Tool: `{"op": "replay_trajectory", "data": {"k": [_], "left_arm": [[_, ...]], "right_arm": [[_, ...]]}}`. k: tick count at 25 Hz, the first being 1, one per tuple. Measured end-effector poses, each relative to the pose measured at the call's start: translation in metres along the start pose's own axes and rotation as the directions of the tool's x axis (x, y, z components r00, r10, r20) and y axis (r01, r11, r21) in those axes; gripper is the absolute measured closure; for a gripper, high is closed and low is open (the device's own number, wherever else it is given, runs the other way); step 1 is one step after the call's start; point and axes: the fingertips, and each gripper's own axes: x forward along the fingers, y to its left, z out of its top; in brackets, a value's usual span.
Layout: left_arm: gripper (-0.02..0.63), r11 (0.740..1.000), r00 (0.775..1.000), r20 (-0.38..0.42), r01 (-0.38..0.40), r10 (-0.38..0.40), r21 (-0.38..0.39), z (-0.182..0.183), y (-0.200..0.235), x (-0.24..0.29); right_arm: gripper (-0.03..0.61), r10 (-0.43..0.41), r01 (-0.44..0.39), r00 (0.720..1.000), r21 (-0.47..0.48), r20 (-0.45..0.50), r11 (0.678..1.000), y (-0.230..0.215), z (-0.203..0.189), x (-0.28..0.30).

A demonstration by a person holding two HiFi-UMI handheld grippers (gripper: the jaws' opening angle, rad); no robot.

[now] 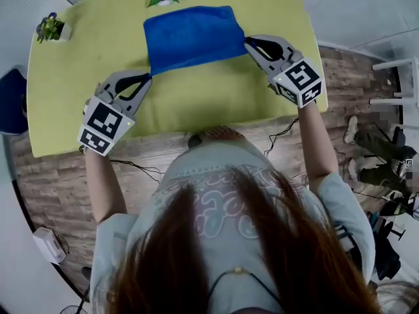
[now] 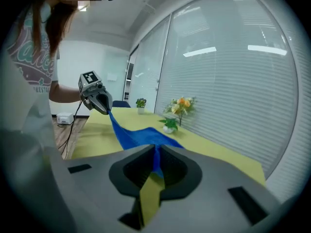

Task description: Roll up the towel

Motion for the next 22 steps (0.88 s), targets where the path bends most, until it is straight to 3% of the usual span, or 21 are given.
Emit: {"op": "replay_trajectory", "data": {"k": [3,9,18,21,22], "left_arm": [[0.592,0.998,0.998,-0.015,0.057,-0.057,-0.042,-0.028,-0.037,0.007],[0.592,0.998,0.999,-0.025,0.028,-0.03,-0.06,-0.052,-0.077,0.008],[0.591,0.994,0.994,-0.086,-0.08,0.073,-0.074,-0.068,-0.112,0.007],[0.591,0.982,0.981,-0.115,-0.165,0.155,-0.087,-0.065,-0.117,0.002],[0.591,0.975,0.972,-0.134,-0.206,0.194,-0.083,-0.067,-0.117,0.001]], "right_arm": [[0.541,-0.002,0.005,0.999,0.06,-0.049,0.998,0.026,-0.035,-0.008],[0.535,-0.049,0.058,0.996,0.109,-0.08,0.992,0.058,-0.073,-0.033],[0.575,-0.079,0.091,0.989,0.093,-0.126,0.992,0.078,-0.106,-0.067],[0.574,-0.016,0.026,0.994,0.093,-0.105,0.995,0.087,-0.108,-0.076],[0.544,0.006,0.001,0.994,0.064,-0.113,0.998,0.09,-0.109,-0.078]]}}
